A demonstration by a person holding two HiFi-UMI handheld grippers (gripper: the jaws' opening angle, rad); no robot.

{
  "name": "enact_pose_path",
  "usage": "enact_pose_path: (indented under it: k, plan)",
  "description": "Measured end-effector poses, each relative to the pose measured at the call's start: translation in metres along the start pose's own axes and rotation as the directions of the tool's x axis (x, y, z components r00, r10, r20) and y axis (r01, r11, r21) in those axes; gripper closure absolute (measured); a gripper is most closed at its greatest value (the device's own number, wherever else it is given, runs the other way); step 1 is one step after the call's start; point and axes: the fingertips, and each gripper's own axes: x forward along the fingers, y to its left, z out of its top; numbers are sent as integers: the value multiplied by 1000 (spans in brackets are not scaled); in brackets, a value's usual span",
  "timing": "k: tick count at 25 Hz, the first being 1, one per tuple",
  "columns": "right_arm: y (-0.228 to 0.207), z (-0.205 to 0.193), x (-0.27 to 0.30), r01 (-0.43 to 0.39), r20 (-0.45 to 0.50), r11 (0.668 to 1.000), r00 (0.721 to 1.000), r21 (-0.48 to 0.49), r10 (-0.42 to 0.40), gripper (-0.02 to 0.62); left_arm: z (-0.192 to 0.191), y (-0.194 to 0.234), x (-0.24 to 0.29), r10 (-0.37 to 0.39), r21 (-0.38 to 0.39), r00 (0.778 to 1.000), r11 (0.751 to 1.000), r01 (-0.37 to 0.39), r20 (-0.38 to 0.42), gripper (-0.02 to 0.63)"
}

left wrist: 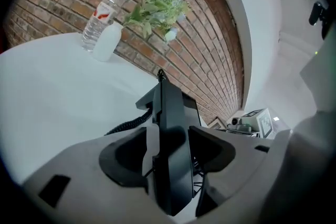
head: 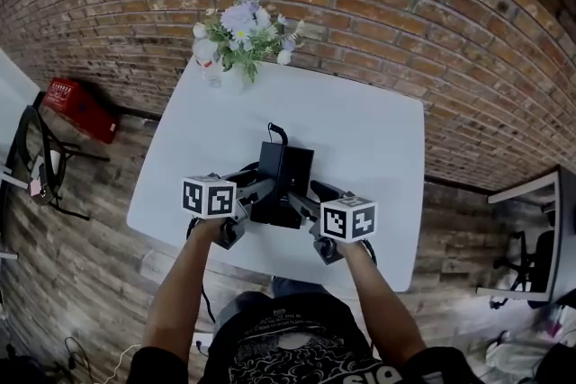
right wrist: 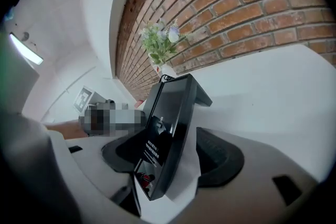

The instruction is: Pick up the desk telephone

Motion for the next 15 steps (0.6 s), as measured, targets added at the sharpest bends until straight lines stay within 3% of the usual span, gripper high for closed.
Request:
enact_pose_path:
  k: [10, 15]
  plan:
    - [1, -11, 23, -70, -57, 993, 996, 94, 75, 314, 1, 0, 16, -71, -41, 995, 997, 69, -69, 367]
    - [5, -9, 30, -87, -66, 991, 993, 105, 95, 314, -3, -4, 22, -82, 3, 988, 997, 83, -133, 367]
